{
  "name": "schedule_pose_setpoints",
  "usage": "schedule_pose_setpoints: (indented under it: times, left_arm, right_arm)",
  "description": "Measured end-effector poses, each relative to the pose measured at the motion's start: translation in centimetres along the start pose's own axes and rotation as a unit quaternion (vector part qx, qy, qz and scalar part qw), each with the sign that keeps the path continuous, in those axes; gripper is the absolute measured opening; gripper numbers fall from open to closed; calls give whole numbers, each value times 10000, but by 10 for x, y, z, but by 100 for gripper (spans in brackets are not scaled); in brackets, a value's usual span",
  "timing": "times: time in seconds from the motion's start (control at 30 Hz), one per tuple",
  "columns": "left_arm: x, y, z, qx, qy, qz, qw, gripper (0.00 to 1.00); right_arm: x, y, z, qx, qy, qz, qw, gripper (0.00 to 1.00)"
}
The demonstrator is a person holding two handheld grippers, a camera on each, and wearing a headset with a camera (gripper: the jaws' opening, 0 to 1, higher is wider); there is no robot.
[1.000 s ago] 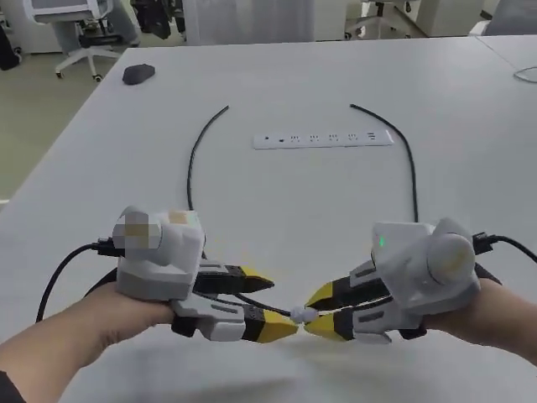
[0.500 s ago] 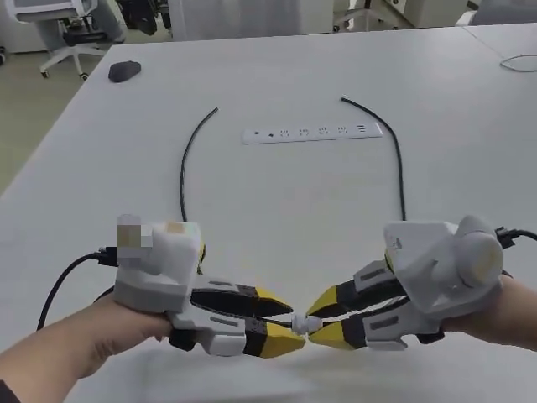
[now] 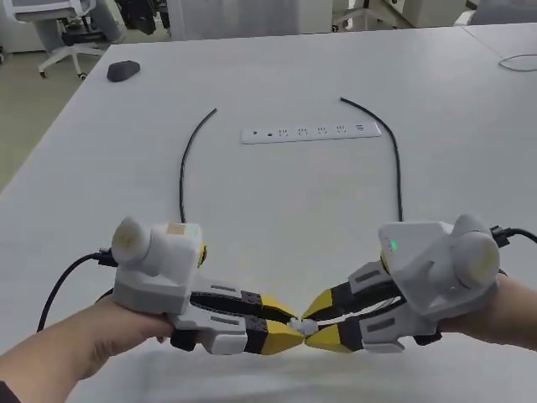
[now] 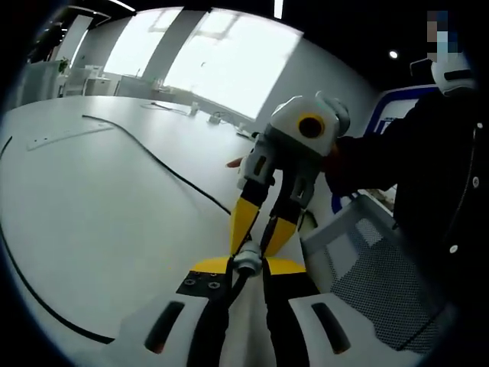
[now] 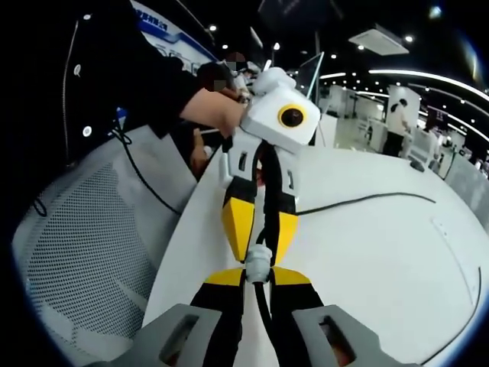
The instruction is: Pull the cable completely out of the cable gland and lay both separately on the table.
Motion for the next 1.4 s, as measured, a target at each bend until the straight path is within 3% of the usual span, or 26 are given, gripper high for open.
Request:
schedule_pose_setpoints:
  times: [0.5, 0.97, 1.1, 1.4]
  left_arm:
    - [-2, -1, -2, -49, -10, 17, 10000, 17]
    - [-3, 2, 0, 258, -8, 113, 9996, 16]
    - [-3, 4, 1, 131, -29, 135, 9998, 16]
    - [-3, 5, 1, 261, 4, 188, 9995, 16]
  right_arm:
    - [-2, -1, 0, 4, 12, 18, 10000, 6]
    - [-4, 0, 0, 34, 44, 67, 10000, 6]
    - [-6, 1, 0, 85, 73, 113, 9999, 6]
    - [-6, 1, 0, 68, 76, 86, 9999, 6]
Point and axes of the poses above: the centre of the closed fingertips' face, and the gripper's own axes: x roughly forward along the fingers, z roughly to its right, y roughly out of its top, the point moved 1 cm from there along -x, roughly backward along the fingers, and after that the axes turned 12 degrees about y, right-handed, at the moved point
